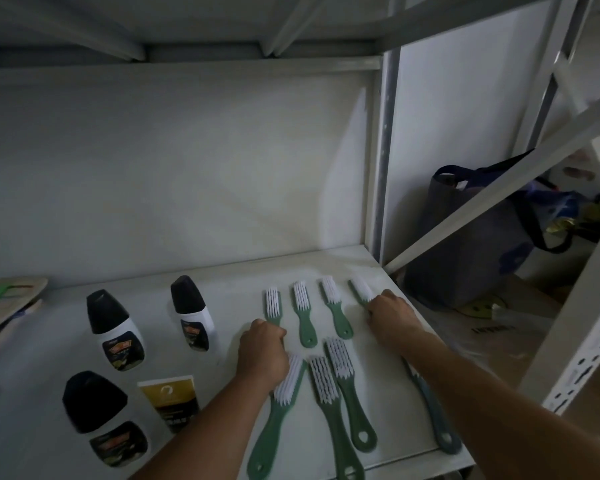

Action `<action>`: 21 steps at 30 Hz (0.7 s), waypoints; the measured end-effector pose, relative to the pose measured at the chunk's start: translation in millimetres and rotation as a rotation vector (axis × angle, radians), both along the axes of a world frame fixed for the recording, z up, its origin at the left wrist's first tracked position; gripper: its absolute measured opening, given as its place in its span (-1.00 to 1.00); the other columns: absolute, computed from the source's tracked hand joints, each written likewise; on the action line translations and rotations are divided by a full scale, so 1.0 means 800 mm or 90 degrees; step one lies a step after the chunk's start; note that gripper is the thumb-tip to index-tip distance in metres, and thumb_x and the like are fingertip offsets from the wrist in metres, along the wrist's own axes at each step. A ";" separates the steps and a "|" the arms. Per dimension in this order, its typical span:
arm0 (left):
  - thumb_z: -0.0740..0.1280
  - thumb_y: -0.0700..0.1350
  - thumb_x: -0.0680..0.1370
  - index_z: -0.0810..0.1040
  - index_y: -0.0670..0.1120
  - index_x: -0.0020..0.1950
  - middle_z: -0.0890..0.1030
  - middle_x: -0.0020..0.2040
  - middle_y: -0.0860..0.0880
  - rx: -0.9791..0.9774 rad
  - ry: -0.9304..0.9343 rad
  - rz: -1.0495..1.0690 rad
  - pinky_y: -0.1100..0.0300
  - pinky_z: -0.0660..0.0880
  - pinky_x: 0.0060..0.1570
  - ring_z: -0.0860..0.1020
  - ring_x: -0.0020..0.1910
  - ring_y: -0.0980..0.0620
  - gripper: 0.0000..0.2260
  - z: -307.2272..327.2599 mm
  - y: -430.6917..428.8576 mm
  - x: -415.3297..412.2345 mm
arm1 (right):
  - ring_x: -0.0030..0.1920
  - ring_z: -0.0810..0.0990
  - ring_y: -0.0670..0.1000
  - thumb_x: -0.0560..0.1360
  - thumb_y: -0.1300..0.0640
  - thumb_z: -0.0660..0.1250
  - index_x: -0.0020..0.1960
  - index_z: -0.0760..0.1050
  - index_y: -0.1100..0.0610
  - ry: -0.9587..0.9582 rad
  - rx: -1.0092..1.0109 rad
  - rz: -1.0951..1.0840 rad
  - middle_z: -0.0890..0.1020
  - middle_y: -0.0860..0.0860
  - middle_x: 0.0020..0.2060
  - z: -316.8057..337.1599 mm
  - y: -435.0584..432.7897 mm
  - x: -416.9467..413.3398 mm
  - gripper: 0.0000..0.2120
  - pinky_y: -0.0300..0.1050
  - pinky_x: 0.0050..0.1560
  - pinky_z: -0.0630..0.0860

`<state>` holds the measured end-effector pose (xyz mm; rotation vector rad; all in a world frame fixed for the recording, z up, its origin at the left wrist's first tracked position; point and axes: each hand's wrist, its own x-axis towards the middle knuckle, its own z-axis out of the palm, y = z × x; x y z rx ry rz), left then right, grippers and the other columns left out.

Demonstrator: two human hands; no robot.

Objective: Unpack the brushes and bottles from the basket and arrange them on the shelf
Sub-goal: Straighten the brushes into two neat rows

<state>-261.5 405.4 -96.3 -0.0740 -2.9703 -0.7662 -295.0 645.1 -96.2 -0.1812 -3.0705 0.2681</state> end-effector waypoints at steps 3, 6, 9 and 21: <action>0.20 -0.37 0.54 0.59 -0.16 0.28 0.52 0.30 -0.17 0.030 -0.011 0.007 0.10 0.50 0.22 0.54 0.23 -0.14 -0.63 0.008 0.000 0.007 | 0.11 0.51 0.15 0.56 0.12 0.22 0.27 0.52 0.11 0.020 -0.007 -0.002 0.50 0.12 0.11 0.009 -0.003 0.012 -0.70 0.08 0.18 0.51; 0.20 -0.32 0.55 0.59 -0.10 0.27 0.55 0.27 -0.14 0.089 0.024 0.039 0.03 0.53 0.19 0.56 0.17 -0.11 -0.65 0.015 -0.002 0.036 | 0.01 0.55 0.07 0.59 0.07 0.21 0.20 0.57 0.06 0.151 -0.092 -0.010 0.55 0.09 0.03 0.019 -0.018 0.061 -0.75 0.00 0.05 0.55; 0.22 -0.07 0.58 0.48 0.00 0.31 0.50 0.26 -0.04 0.065 0.038 0.067 0.05 0.52 0.11 0.57 0.15 -0.08 -0.70 0.014 -0.007 0.090 | -0.19 0.59 -0.14 0.56 -0.03 0.27 0.10 0.57 -0.08 0.151 -0.216 0.034 0.62 -0.06 -0.10 0.021 -0.051 0.140 -0.83 -0.21 -0.16 0.54; 0.31 -0.04 0.53 0.33 0.00 0.34 0.47 0.16 -0.03 -0.047 0.041 0.037 0.05 0.57 0.01 0.60 0.07 -0.08 -0.61 0.007 0.003 0.192 | -0.08 0.61 0.11 0.50 0.13 0.25 -0.01 0.57 0.11 0.043 -0.053 0.101 0.52 0.09 0.06 0.014 -0.138 0.231 -0.85 -0.10 -0.12 0.48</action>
